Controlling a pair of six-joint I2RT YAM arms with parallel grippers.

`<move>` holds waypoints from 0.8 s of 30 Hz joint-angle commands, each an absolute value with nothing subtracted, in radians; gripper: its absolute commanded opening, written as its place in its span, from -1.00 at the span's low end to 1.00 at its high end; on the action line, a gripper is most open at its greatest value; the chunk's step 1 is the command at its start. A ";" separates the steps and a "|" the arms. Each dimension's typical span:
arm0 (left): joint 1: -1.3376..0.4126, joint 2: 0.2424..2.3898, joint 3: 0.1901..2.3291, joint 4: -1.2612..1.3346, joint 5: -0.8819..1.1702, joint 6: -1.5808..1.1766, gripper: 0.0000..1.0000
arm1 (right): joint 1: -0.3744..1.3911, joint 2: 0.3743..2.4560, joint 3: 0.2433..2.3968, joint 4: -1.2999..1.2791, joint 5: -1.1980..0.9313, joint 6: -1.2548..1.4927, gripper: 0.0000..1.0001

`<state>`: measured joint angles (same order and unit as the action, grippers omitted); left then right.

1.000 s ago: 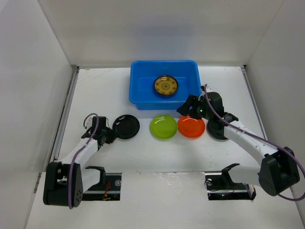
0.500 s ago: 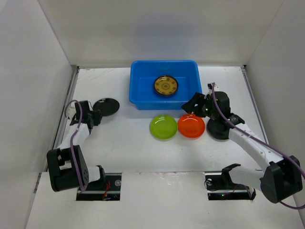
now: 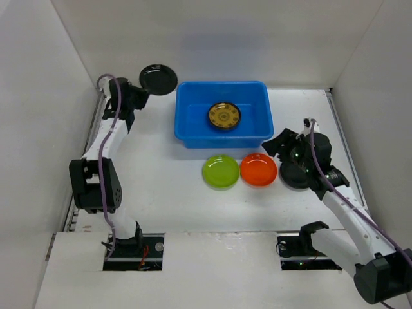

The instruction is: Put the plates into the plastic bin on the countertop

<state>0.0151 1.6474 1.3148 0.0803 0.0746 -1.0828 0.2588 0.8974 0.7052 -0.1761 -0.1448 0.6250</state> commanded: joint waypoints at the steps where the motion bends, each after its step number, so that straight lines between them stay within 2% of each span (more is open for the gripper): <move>1: -0.089 1.719 1.469 0.135 0.217 -0.996 -0.83 | 0.226 0.830 0.686 -0.221 -0.089 0.626 0.44; 10: -0.303 1.979 1.741 0.043 0.393 -0.887 -0.81 | 0.108 0.664 0.649 -0.402 0.064 0.696 0.44; 24: -0.352 2.190 1.752 0.023 0.387 -0.828 -0.72 | -0.067 0.535 0.614 -0.692 0.120 0.839 0.41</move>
<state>-0.3618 2.1895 1.7031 -0.0128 0.3775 -0.8509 -0.0589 0.5488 0.6224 -0.6144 0.0929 0.7841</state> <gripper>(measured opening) 0.133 0.710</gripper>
